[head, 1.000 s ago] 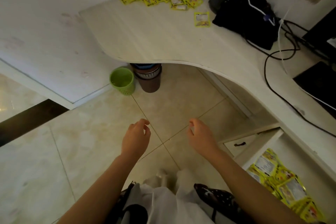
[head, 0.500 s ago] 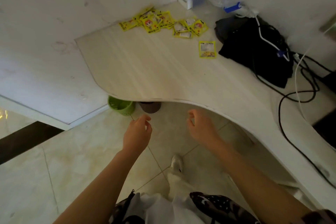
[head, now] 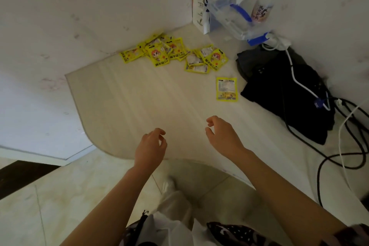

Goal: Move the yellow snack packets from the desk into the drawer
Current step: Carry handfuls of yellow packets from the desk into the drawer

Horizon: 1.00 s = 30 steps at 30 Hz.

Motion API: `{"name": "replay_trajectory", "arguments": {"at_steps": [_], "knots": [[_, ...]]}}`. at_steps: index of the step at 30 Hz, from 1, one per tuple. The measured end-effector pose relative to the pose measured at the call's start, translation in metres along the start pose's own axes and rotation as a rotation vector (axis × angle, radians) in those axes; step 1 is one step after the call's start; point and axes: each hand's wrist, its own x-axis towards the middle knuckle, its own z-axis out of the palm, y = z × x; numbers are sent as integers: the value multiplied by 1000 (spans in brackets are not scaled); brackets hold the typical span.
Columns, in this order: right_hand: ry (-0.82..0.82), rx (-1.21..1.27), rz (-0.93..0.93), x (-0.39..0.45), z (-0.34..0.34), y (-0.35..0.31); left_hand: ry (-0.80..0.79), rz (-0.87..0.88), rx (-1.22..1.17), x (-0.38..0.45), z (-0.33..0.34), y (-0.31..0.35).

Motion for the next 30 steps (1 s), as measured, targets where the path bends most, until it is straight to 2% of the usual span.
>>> {"name": "replay_trajectory", "arguments": {"at_steps": [11, 16, 23, 27, 30], "knots": [[42, 28, 165, 124, -25, -5, -65, -19, -54, 165, -28, -3], [1, -17, 280, 167, -21, 7, -7, -38, -87, 246, -44, -13], [-17, -267, 362, 205, -22, 31, 72, -188, -165, 346, -53, 6], [37, -356, 442, 223, -20, 41, 93, -401, -311, 384, -45, 25], [48, -343, 520, 231, -23, 46, 82, -495, -341, 400, -34, 34]]}}
